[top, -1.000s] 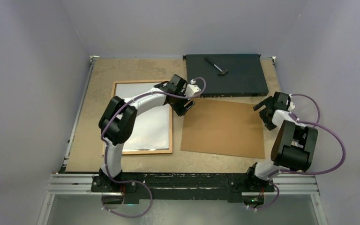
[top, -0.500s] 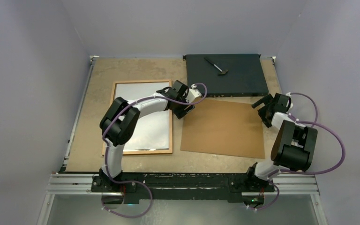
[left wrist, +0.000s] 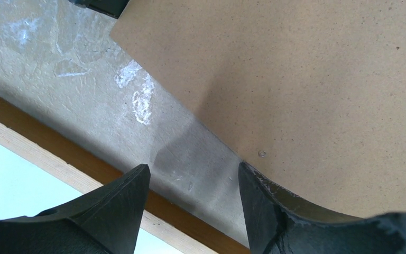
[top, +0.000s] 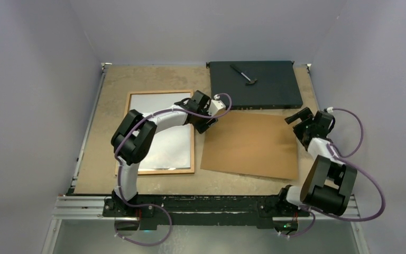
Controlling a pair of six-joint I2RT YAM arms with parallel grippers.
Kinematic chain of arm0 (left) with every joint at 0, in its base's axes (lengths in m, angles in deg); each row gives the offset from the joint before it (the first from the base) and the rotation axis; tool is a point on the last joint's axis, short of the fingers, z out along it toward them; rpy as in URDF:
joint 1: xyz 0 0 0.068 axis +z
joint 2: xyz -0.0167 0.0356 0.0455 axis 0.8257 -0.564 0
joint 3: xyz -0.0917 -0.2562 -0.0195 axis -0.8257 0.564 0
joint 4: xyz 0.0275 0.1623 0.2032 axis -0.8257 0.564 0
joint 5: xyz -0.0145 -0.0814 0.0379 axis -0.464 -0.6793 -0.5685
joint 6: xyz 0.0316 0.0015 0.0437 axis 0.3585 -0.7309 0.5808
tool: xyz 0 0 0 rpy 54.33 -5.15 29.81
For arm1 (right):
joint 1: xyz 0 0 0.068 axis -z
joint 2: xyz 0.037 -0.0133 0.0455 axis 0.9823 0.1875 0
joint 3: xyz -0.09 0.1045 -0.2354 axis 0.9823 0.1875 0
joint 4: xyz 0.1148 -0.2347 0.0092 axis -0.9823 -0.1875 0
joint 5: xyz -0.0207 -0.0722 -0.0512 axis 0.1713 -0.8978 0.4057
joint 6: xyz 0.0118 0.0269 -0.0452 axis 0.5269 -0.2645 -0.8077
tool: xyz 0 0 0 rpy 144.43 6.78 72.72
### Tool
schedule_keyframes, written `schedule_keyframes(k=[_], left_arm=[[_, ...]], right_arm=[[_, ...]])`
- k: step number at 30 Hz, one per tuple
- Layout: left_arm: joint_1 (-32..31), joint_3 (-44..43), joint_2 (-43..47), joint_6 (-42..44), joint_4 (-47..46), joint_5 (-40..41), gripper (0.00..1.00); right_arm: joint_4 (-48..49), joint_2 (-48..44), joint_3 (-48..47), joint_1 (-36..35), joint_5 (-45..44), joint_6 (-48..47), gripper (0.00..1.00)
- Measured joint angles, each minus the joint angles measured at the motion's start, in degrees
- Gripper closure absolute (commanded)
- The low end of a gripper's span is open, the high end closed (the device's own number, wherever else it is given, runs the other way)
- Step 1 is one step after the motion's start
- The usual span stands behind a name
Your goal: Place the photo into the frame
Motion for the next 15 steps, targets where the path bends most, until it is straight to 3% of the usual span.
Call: schedule_keyframes(k=[8, 15], left_arm=[[0.5, 0.4, 0.3, 0.2, 0.0, -0.4, 0.39], [0.7, 0.7, 0.7, 1.1, 0.5, -0.2, 0.40]], right_arm=[[3.1, -10.6, 0.1, 0.7, 8.8, 1.3, 0.13], [13.5, -13.9, 3.3, 2.0, 17.5, 4.1, 0.22]])
